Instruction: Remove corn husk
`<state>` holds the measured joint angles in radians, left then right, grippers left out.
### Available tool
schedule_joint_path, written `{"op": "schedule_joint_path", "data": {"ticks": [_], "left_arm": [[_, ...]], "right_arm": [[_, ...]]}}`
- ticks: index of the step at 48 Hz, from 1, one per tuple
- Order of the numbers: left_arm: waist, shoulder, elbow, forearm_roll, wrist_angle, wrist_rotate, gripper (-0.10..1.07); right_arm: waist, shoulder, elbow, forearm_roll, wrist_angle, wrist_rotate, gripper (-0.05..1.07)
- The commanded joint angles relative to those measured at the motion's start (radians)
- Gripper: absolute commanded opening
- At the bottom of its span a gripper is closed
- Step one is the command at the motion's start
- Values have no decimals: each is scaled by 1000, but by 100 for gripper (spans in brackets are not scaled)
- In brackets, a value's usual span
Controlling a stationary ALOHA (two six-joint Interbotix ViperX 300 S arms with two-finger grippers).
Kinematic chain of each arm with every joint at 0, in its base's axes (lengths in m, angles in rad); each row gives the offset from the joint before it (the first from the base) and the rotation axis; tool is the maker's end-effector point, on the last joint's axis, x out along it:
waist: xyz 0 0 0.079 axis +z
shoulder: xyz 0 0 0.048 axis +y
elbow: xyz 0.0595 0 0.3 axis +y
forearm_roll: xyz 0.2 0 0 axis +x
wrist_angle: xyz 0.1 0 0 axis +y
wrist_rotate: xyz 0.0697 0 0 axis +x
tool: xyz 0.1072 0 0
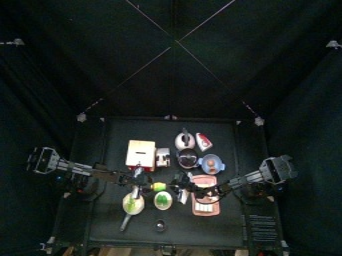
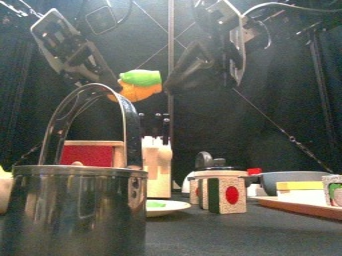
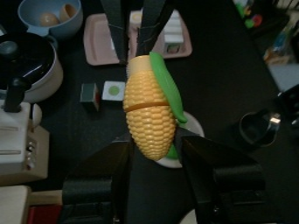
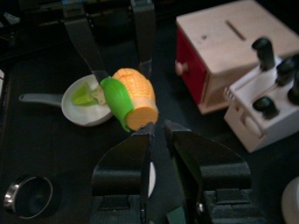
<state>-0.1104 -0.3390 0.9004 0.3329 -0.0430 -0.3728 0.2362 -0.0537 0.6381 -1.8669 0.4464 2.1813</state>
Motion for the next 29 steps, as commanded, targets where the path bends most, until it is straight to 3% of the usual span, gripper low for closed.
{"op": "schedule_joint_path", "data": {"ticks": [1,8,16,29], "left_arm": [[5,-25,0,-126,-40,2,60],[40,-66,43,-275,-37,9,60],[66,-120,87,-305,-44,5,60],[69,-160,130,-350,-100,3,60]], "right_arm": [[17,-40,-25,-21,54,-67,60],[57,-40,-25,-20,141,-156,63],[78,-29,-35,-23,178,-184,68],[75,64,-126,-38,184,-229,82]]}}
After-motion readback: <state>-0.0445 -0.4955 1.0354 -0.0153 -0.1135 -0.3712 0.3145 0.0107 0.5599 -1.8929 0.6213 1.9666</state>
